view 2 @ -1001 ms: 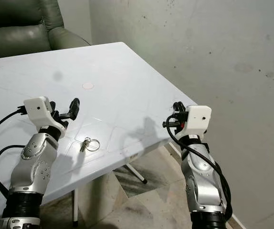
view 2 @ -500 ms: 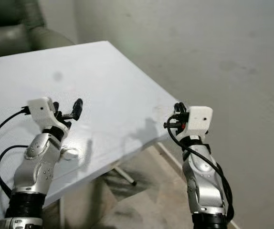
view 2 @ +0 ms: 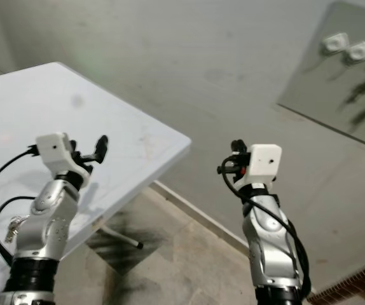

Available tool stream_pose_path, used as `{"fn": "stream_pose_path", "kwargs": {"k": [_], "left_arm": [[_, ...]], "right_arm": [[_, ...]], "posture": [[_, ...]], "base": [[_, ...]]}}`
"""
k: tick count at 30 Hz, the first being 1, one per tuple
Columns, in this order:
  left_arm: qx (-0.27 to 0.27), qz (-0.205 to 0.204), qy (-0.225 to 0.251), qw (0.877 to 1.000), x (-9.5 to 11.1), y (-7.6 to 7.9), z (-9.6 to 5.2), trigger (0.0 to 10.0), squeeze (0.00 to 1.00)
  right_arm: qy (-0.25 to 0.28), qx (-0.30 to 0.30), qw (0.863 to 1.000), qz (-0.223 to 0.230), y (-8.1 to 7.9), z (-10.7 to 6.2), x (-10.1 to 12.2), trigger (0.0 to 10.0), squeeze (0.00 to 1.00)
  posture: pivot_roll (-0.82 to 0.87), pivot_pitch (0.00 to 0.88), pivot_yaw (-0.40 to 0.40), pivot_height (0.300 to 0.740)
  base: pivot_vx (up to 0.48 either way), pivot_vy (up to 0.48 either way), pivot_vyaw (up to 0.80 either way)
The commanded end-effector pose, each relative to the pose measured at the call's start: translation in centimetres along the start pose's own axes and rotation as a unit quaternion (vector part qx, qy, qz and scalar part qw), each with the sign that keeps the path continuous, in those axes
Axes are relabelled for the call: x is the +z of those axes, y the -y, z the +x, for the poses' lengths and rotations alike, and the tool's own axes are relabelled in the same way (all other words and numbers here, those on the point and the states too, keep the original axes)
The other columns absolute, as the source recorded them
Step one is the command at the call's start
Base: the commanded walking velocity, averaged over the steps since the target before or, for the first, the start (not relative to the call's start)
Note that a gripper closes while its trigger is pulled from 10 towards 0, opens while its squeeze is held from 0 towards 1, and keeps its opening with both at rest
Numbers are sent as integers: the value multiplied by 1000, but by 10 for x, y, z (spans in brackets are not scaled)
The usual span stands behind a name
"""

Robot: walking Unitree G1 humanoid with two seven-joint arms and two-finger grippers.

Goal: Hang keys on a hook

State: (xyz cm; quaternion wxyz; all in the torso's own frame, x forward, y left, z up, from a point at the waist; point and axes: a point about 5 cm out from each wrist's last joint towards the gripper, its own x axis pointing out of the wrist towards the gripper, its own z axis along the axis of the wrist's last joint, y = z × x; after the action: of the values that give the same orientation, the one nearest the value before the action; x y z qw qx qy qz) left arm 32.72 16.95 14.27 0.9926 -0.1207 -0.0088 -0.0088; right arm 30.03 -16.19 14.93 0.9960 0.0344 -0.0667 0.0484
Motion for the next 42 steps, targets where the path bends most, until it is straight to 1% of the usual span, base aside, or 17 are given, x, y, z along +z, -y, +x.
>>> {"fn": "stream_pose_path", "kwargs": {"k": [1,5,10,19,22,26,28,29,30,32,33,34,38,41,42], "left_arm": [[-10,-2,-3,1000,0,7,1,10000,0],[-12,0,-5,1000,-1,7,0,10000,0],[-40,12,-11,999,-4,13,-3,10000,0],[-38,6,-10,999,-3,14,-4,10000,0],[-44,-1,-2,999,-3,20,-5,10000,0],[-64,20,4,998,-3,27,-7,10000,0],[-60,20,3,998,-4,28,-7,10000,0],[-54,6,0,999,-5,28,-7,10000,0],[-55,9,-4,998,-5,28,-6,10000,0],[-54,-10,-3,999,-4,28,-5,10000,0],[-52,-10,-4,999,-4,28,-5,10000,0],[-38,2,-7,999,-4,24,-5,10000,0],[-21,21,-15,999,-6,19,-3,10000,0],[-19,24,-13,999,-5,19,-4,10000,0],[-18,26,-13,999,-5,18,-4,10000,0]], "right_arm": [[7,-7,1000,-4,4,0,6,10000,0],[7,-11,1000,-5,6,0,6,10000,0],[7,-11,1000,-5,5,0,6,10000,0],[6,-5,1000,-9,6,3,7,10000,0],[6,-1,1000,-10,5,4,8,10000,0],[7,1,1000,-12,6,6,9,10000,0],[7,2,1000,-11,5,6,9,10000,0],[8,2,1000,-11,5,6,9,10000,0],[7,2,1000,-11,5,6,9,10000,0],[7,3,1000,-11,4,6,9,10000,0],[7,3,1000,-11,4,6,9,10000,0],[7,2,1000,-11,4,6,8,10000,0],[2,0,1000,-10,4,4,5,10000,0],[3,2,1000,1,2,4,5,10000,0],[4,0,1000,-1,2,4,5,10000,0]], "posture": [[-53,0,-82,740],[-56,0,-78,740],[-58,0,-75,740],[-55,0,-85,740],[-55,0,-94,740],[-54,0,-96,740],[-54,0,-95,740],[-54,0,-95,740],[-53,0,-94,740],[-53,0,-94,740],[-53,0,-94,740],[-52,0,-91,740],[-49,0,-84,740],[-49,0,-81,740],[-50,0,-81,740]], "base": [[0,0,-712],[0,0,-712],[0,0,-714],[0,0,-714],[0,0,-712],[0,-120,-711],[0,-480,-706],[0,-480,-706],[0,-480,-712],[0,0,-706],[0,0,-706],[0,0,-700],[0,0,-694],[0,0,-677],[0,0,-675]]}}
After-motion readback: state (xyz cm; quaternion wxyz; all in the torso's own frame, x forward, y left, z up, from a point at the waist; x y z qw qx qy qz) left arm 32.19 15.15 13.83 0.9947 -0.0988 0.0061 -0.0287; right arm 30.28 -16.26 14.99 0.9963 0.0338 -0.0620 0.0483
